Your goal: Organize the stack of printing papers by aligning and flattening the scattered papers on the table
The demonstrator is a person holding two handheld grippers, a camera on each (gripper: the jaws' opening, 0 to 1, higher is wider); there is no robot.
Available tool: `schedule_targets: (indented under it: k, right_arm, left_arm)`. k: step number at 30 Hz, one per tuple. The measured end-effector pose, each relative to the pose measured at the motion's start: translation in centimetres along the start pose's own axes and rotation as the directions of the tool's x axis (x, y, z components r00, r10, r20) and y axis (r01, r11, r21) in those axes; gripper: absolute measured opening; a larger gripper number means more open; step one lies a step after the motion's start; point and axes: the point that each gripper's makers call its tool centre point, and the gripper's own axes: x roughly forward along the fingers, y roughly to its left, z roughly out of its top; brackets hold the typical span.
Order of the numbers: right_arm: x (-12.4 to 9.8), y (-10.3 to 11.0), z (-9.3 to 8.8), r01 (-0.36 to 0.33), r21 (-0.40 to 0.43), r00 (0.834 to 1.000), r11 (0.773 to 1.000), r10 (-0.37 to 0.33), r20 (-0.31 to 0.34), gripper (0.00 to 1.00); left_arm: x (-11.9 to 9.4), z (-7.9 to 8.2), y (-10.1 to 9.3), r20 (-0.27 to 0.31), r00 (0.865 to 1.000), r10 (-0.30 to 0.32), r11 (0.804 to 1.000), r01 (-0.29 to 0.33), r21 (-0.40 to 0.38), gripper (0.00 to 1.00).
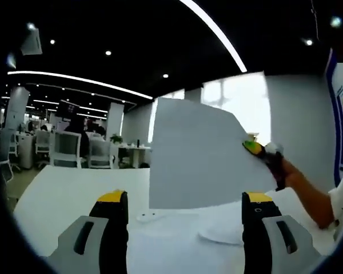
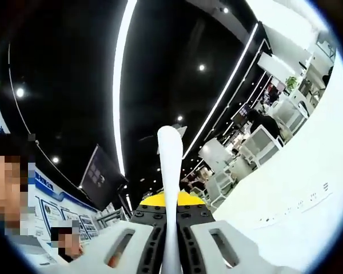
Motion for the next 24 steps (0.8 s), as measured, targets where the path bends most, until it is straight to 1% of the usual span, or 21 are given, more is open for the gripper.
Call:
schedule_targets:
  k: [3,6,11,14,19,24]
  right_arm:
    - [-0.1,0.1,0.4,-0.013,0.020,1.000,1.000,0.013,0.022,0.00]
    - [0.0,0.5,0.6,-0.038,0.039,0.999,0.999,0.037,0.034,0.00]
    - [0.3,1.2,0.4,-0.071,0.055,0.997,0.996,0.070,0.032,0.00]
    - [0.5,1.8,0.1,-0.090,0.071,0.996,0.993,0.088,0.034,0.00]
    - [0.7,1.7,-0.1,-0.094,0.078,0.995,0.993,0.092,0.029,0.00]
    - [0.8,1.6,-0.4,-0.096,0.086,0.995,0.992,0.094,0.024,0.00]
  left_arm:
    - [0.2,-0.1,0.1,0.007,1.000,0.003,1.000,-0.003,-0.017,0.84]
    - [0.5,-0.4,0.1,0.016,1.000,-0.003,0.998,0.004,-0.055,0.84]
    - [1.1,-1.6,0.3,0.004,1.000,-0.003,0.997,0.004,-0.082,0.84]
    - [1.4,-2.0,0.0,0.005,1.000,-0.014,0.994,0.014,-0.105,0.84]
    - [1.7,-2.3,-0.4,-0.004,1.000,-0.025,0.993,0.025,-0.120,0.84]
    - [1.9,-2.3,-0.9,0.005,0.999,-0.044,0.990,0.044,-0.137,0.83]
